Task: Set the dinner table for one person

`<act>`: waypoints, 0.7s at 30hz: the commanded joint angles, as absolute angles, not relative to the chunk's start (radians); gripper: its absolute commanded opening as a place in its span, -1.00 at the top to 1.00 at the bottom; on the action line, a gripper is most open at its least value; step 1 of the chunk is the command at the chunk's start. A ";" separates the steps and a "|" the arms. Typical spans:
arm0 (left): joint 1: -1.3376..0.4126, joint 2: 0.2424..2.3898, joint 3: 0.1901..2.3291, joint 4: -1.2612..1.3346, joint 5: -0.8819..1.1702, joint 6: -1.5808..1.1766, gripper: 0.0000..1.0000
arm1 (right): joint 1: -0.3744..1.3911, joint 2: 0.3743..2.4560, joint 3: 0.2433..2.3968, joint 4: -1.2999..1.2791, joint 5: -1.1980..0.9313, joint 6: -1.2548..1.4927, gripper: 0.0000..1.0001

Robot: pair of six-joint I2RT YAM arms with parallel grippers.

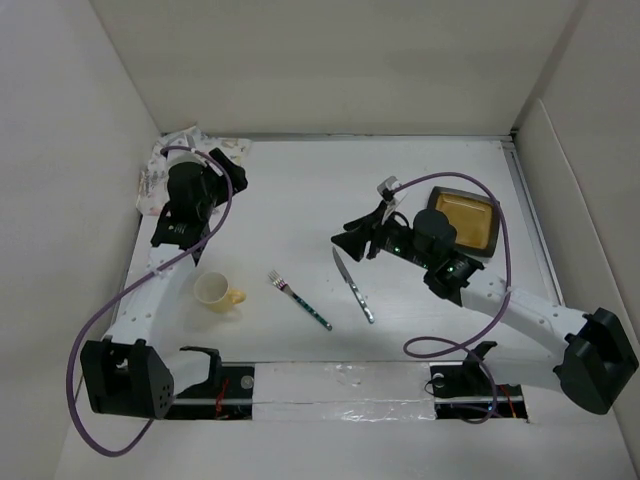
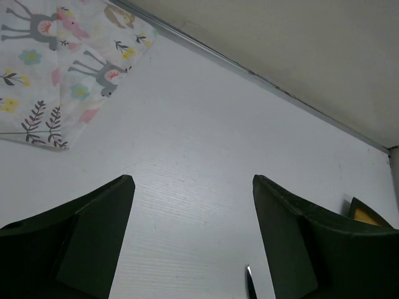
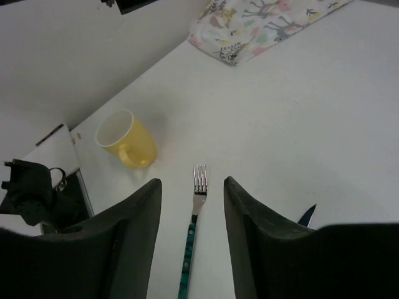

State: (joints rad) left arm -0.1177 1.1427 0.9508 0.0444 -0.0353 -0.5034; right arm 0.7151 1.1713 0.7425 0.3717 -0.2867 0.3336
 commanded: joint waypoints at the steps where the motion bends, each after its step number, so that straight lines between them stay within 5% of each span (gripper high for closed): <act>1: -0.117 1.175 1.011 0.069 -0.069 -0.471 -0.48 | 0.719 1.143 0.741 0.400 -0.215 0.308 -0.19; 4: -0.117 1.251 1.067 0.048 -0.103 -0.442 -0.34 | 0.719 1.132 0.732 0.397 -0.196 0.311 -0.27; 6: -0.117 1.345 1.149 0.031 -0.121 -0.423 -0.12 | 0.729 1.126 0.726 0.413 -0.198 0.305 0.40; 7: -0.117 1.385 1.178 0.020 -0.144 -0.396 0.43 | 0.729 1.123 0.724 0.414 -0.199 0.307 0.88; 9: -0.117 1.517 1.302 -0.046 -0.172 -0.373 1.00 | 0.729 1.117 0.716 0.414 -0.199 0.307 1.00; 13: -0.117 1.742 1.504 -0.133 -0.280 -0.319 1.00 | 0.738 1.108 0.704 0.417 -0.149 0.302 1.00; 17: -0.117 1.993 1.722 -0.213 -0.373 -0.262 0.28 | 0.738 1.097 0.700 0.402 -0.126 0.296 1.00; 21: -0.117 2.172 1.903 -0.294 -0.393 -0.236 -0.11 | 0.738 1.108 0.699 0.407 -0.124 0.293 1.00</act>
